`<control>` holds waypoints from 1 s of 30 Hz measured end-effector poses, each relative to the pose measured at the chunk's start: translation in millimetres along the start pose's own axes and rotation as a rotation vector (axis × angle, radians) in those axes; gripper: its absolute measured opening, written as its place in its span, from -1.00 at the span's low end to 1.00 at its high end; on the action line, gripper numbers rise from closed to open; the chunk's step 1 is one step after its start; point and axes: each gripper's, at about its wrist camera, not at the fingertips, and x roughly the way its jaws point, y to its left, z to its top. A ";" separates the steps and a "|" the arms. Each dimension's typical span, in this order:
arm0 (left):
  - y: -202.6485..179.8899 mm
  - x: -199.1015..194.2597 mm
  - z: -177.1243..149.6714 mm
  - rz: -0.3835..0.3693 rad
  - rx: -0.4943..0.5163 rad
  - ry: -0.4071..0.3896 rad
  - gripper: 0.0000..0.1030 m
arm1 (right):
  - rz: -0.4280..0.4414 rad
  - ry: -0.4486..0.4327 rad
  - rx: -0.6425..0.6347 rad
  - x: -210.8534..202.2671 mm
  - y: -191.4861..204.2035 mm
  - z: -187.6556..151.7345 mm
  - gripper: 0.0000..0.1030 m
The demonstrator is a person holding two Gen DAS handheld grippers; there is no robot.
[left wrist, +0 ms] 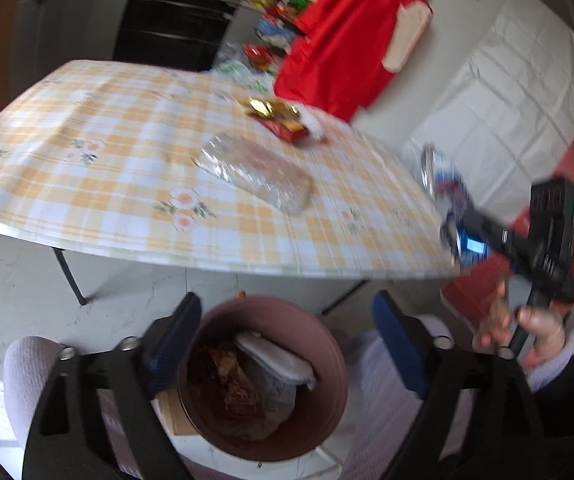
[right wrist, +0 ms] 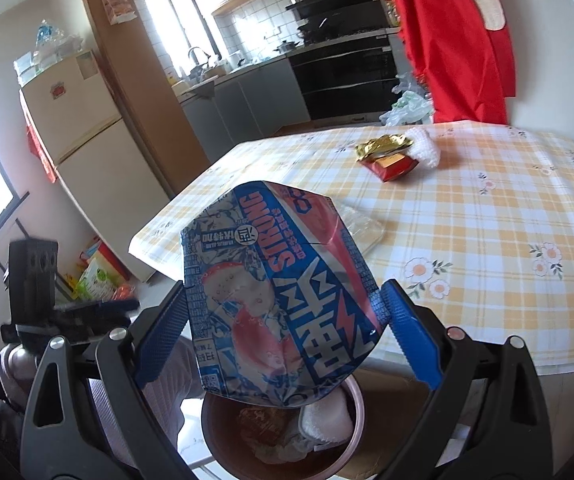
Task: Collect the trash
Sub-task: 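Lower the blue snack packet into the bin and open the right tool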
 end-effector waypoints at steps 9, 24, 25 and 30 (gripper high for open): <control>36.0 -12.6 9.8 0.109 -0.111 -0.067 0.88 | 0.021 0.122 -0.047 26.9 14.6 -19.6 0.81; 53.4 -2.0 5.4 0.153 -0.146 -0.039 0.88 | 0.010 0.207 -0.051 48.3 17.8 -31.8 0.85; 53.7 -1.2 5.3 0.155 -0.147 -0.037 0.88 | 0.003 0.205 -0.046 48.7 15.5 -31.4 0.86; 56.3 3.3 4.2 0.158 -0.153 -0.022 0.88 | -0.025 0.203 -0.019 49.1 4.3 -31.7 0.86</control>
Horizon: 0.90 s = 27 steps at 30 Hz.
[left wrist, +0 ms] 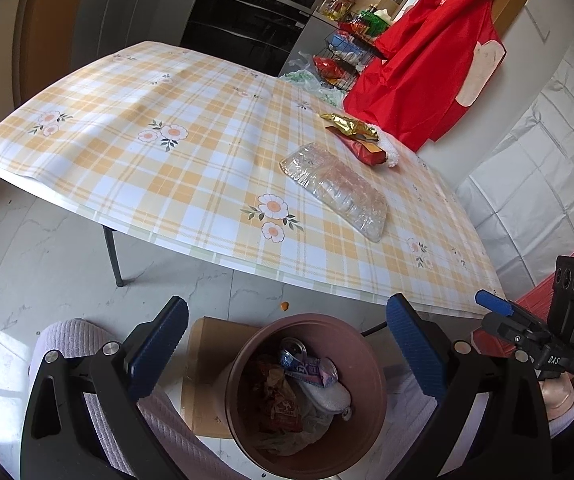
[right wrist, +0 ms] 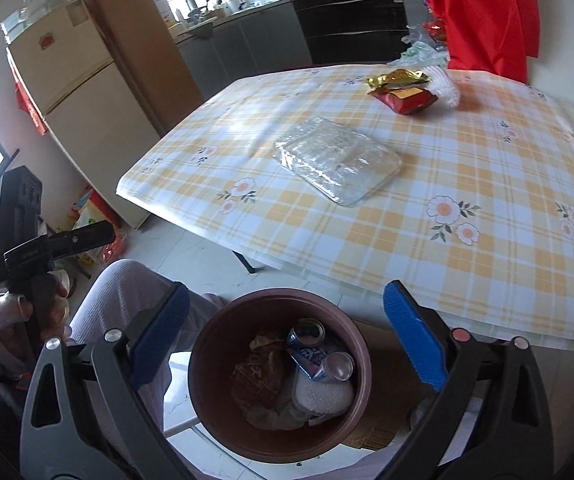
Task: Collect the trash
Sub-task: 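Lower the blue snack packet into the bin and open the right tool, then reach the left tool to the clear plastic tray and grasp it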
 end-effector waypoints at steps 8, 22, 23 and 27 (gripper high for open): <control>-1.7 14.8 0.8 0.013 0.008 0.034 0.88 | -0.024 0.011 0.034 8.2 -16.6 -1.5 0.86; -58.8 100.1 46.1 0.024 0.044 0.121 0.88 | -0.142 -0.031 0.124 18.8 -85.9 17.0 0.88; -62.8 107.8 50.6 0.020 0.029 0.128 0.88 | -0.147 -0.035 0.132 18.9 -90.5 19.1 0.88; -85.0 145.3 74.1 0.037 0.001 0.141 0.88 | -0.169 -0.059 0.161 19.6 -115.7 32.1 0.88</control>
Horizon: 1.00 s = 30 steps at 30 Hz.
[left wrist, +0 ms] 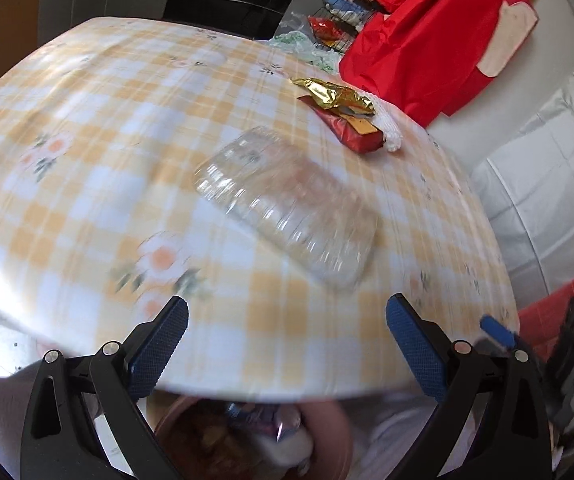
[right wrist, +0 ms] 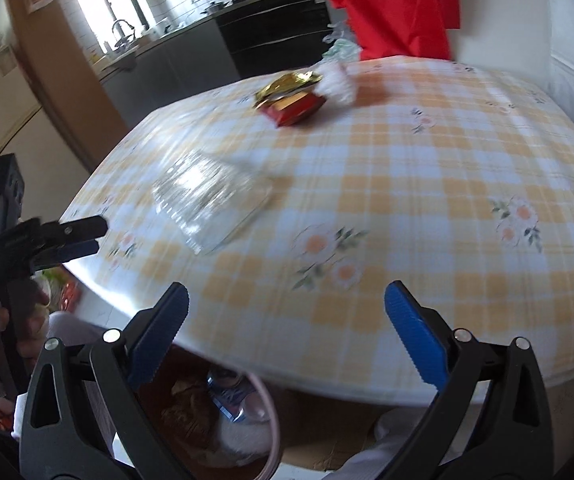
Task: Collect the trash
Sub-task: 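Reach the left tool to the clear plastic tray and grasp it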
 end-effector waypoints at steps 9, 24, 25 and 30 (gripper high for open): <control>-28.5 65.6 59.5 0.205 -0.263 -0.014 0.88 | 0.013 -0.032 0.051 10.8 -33.5 19.3 0.88; -30.9 110.9 88.3 0.583 -0.461 -0.013 0.88 | 0.041 -0.025 0.140 16.4 -71.6 5.8 0.88; -30.5 110.1 86.4 0.581 -0.477 -0.026 0.89 | 0.040 -0.024 0.141 16.4 -72.7 5.2 0.88; -37.8 109.6 84.7 0.664 -0.460 -0.075 0.89 | 0.032 -0.021 0.152 16.1 -78.8 4.3 0.88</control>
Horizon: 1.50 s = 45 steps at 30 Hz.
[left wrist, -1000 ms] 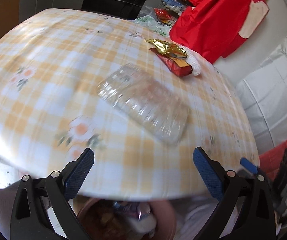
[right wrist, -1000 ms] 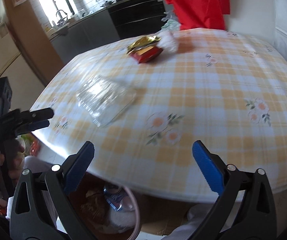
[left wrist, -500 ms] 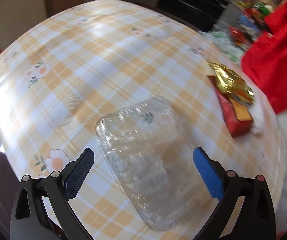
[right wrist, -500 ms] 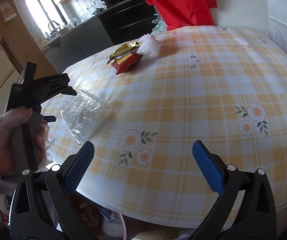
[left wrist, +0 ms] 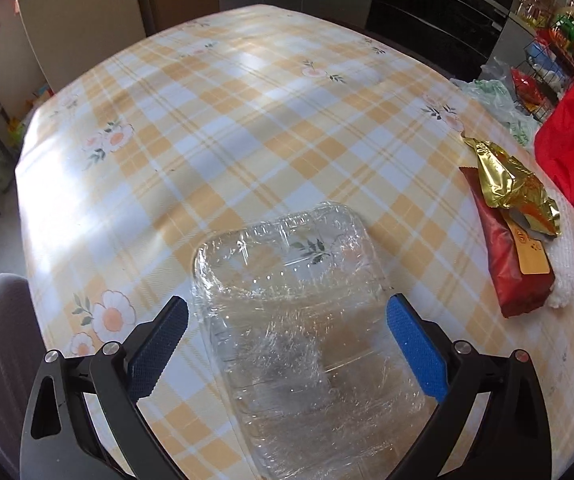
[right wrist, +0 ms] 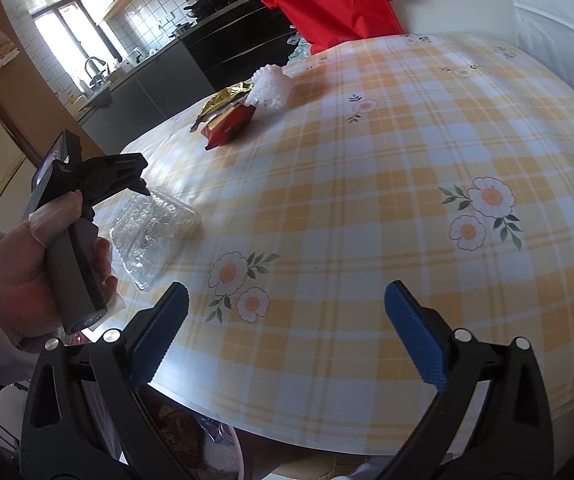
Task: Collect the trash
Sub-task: 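Reach the left tool to the clear plastic tray and grasp it, then lift the clear tray with the left tool while the right tool grasps the red box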
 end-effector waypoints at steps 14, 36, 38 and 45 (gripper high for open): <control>1.3 -0.3 -6.2 -0.012 -0.032 -0.025 0.90 | -0.019 0.012 0.008 3.4 -3.0 5.0 0.88; 24.9 23.1 16.8 -0.325 0.462 -0.002 0.92 | -0.026 -0.005 -0.119 41.4 33.5 76.6 0.88; 31.7 25.1 19.6 -0.364 0.536 0.002 0.92 | -0.032 -0.003 -0.197 58.7 51.8 94.2 0.88; 50.5 32.7 31.0 -0.479 0.768 0.014 0.91 | -0.066 0.036 -0.423 130.8 108.4 146.4 0.86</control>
